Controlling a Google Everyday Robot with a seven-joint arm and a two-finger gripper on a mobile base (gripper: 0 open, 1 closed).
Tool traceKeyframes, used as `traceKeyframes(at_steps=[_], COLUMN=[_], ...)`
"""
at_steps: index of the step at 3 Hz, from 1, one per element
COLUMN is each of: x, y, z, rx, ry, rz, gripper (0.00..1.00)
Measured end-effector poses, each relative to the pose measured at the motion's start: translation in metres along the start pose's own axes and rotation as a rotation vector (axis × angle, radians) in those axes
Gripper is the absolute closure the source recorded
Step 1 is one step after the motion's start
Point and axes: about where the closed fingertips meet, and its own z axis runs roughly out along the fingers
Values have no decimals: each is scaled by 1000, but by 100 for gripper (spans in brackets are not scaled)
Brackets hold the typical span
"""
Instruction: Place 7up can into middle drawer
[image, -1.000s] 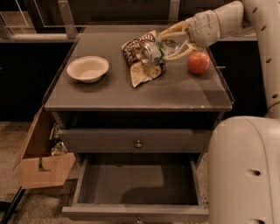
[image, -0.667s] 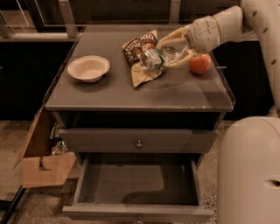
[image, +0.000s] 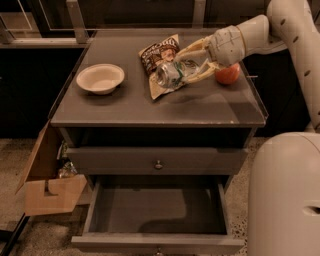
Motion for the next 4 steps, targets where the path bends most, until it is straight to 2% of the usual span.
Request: traceKeyframes(at_steps=[1, 2, 3, 4], x=[-4, -32, -65, -86], y=[-3, 1, 22, 67], z=[11, 1, -9, -5], rx=[-19, 26, 84, 128], ry=[-18, -56, -79, -101], rz=[16, 2, 13, 87], gripper=[100, 100, 100, 100])
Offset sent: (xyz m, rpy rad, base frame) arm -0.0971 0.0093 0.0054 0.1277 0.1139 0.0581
